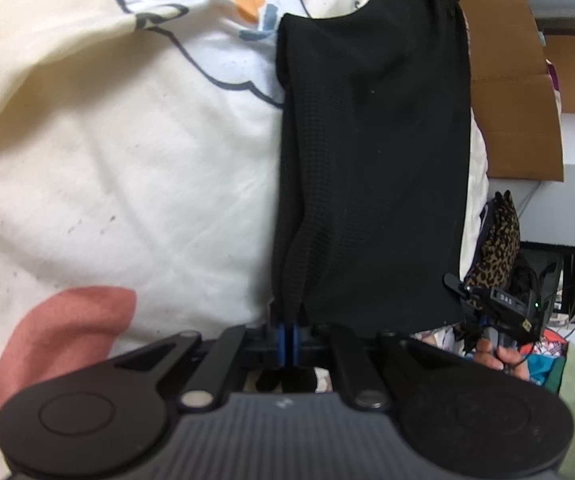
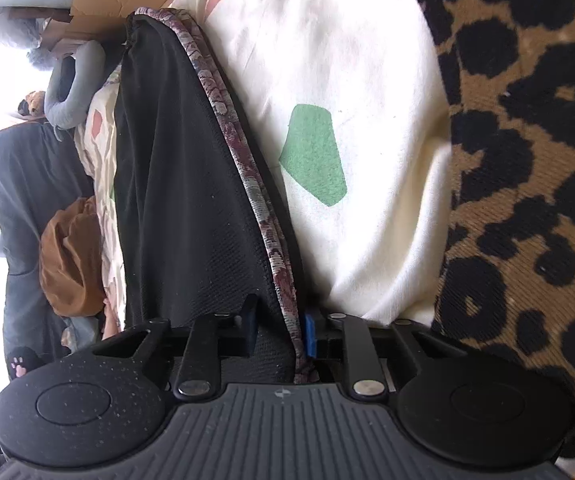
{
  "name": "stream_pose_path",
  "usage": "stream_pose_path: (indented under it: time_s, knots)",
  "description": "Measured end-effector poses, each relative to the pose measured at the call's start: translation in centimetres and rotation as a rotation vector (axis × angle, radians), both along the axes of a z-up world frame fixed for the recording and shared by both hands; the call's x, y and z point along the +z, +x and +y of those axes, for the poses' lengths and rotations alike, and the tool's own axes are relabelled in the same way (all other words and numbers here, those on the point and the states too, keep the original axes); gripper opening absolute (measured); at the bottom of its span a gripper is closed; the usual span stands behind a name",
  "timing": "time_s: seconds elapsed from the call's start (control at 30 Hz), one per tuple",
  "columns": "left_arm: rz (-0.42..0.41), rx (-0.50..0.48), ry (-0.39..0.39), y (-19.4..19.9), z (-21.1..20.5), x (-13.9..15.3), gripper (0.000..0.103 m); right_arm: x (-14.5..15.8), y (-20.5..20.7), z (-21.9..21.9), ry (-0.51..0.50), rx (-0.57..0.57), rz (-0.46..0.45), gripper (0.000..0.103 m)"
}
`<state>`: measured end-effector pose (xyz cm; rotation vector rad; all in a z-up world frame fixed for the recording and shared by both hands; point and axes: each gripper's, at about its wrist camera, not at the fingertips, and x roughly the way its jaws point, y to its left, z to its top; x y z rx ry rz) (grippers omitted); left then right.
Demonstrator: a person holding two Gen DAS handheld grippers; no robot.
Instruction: Fold clothes
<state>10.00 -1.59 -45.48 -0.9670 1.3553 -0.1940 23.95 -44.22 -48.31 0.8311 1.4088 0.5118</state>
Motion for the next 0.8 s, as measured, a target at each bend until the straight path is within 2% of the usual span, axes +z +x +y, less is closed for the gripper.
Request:
stream_pose_path:
  time_s: [0.17, 0.27, 0.4, 0.5, 0.8]
  knots:
    - [0.003, -0.006, 0.002, 0.0, -0.6, -0.1, 0.004, -0.3, 0.2, 1.1, 0.043, 0.058, -0.004, 0.025]
    - [0.002, -0.005, 0.001, -0.1, -0.9, -0.1, 0.004, -0.7, 0.5, 1.1, 0.053, 0.063, 0.012, 0.021]
    - [0.003, 0.001, 0.0, -0.4, -1.4, -0.1, 0.004, -0.4, 0.7, 1.5, 0.028, 0.101, -0.01, 0.018]
    - [0.012, -0.004, 0.0, -0.5, -1.8, 0.0, 0.004, 0.2, 0.6, 1.9, 0.007, 0.137, -0.048, 0.005]
    - [0.006, -0.032, -0.021, -1.1, -3.6, 2.5, 0.003, 2.7, -0.6, 0.8, -0.032, 0.101, -0.106, 0.002]
